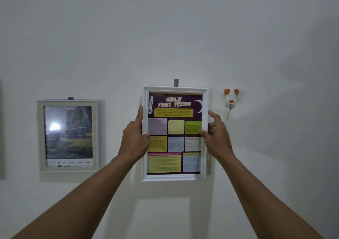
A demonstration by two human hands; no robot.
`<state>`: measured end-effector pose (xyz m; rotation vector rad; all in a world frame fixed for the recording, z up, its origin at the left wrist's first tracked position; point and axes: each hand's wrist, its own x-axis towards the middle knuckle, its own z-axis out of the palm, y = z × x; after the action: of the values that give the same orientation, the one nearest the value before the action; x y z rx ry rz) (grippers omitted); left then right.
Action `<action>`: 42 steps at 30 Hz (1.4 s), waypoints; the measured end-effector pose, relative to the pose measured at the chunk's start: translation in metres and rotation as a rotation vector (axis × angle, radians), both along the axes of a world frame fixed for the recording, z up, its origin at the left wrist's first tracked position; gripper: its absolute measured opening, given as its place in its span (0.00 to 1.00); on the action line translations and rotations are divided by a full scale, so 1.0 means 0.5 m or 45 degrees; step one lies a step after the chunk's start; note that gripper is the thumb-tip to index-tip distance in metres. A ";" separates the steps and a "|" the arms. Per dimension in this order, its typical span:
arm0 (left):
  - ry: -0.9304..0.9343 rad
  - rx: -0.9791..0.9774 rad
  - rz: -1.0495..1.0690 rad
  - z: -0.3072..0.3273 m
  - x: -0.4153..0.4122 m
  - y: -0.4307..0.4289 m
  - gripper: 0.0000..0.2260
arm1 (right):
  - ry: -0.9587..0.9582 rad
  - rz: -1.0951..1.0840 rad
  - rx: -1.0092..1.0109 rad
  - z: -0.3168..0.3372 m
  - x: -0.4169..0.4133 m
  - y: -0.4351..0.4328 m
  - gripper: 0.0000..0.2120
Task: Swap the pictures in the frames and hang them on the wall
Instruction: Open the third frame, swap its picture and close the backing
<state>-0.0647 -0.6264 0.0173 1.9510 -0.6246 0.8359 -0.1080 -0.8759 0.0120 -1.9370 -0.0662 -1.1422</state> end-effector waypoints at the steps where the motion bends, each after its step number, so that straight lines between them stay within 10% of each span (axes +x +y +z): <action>1: -0.008 0.009 0.027 -0.002 0.005 -0.002 0.43 | -0.005 -0.025 -0.017 -0.002 0.002 -0.003 0.31; 18: -0.073 0.057 0.280 -0.009 0.017 -0.017 0.42 | -0.056 -0.421 -0.305 -0.036 0.017 -0.001 0.29; 42: -0.238 0.161 0.419 -0.022 0.018 -0.009 0.40 | 0.043 -0.237 -0.366 -0.042 0.002 -0.008 0.30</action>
<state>-0.0557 -0.6310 0.0065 2.1404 -0.4784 1.2188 -0.1068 -0.8799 -0.0091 -2.2536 -0.0338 -1.2774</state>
